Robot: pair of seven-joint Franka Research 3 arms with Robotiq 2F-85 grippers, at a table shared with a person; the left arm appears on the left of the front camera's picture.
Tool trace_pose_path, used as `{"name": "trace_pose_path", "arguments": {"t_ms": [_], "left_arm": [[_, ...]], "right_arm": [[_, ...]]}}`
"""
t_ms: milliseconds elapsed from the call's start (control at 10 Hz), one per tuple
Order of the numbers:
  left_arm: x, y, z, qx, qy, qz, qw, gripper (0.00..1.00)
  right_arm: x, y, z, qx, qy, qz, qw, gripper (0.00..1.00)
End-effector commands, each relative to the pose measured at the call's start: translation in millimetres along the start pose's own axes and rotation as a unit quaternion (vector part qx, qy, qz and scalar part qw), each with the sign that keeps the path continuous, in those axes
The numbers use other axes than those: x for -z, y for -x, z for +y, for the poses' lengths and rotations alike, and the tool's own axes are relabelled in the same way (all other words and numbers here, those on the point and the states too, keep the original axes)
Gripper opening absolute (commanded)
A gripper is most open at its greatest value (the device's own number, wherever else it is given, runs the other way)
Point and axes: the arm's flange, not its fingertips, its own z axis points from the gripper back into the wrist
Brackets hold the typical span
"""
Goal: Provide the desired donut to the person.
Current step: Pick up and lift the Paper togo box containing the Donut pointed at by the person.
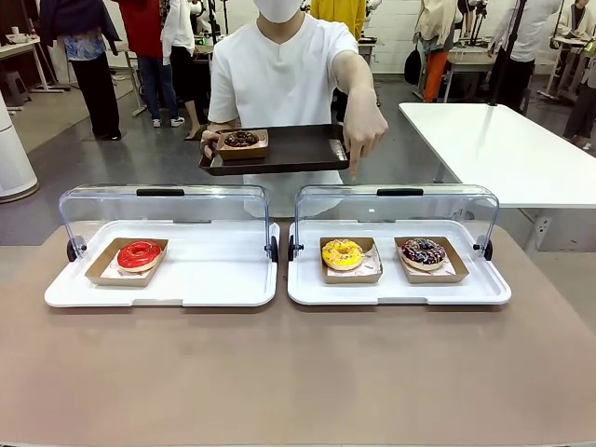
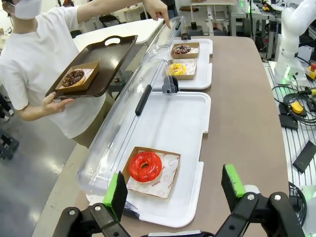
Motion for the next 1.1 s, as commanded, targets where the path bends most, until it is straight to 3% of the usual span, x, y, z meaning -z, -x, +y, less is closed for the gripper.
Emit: {"name": "trace_pose_path", "arguments": {"t_ms": [0, 300, 400, 600, 1000], "left_arm": [[-1, 0, -1, 0.001, 0.0, 0.001, 1.0, 1.0], [-1, 0, -1, 0.001, 0.0, 0.001, 1.0, 1.0], [-1, 0, -1, 0.001, 0.0, 0.001, 1.0, 1.0], [-1, 0, -1, 0.001, 0.0, 0.001, 1.0, 1.0], [-1, 0, -1, 0.001, 0.0, 0.001, 1.0, 1.0]], "right_arm": [[13, -60, 14, -0.022, -0.013, 0.115, 0.993, 1.0], [87, -130, 68, -0.077, 0.052, 0.269, 0.959, 1.0], [115, -140, 76, -0.086, 0.079, 0.287, 0.951, 1.0], [163, -142, 89, -0.16, 0.065, 0.301, 0.938, 1.0], [218, -122, 72, -0.245, 0.001, 0.282, 0.928, 1.0]]}}
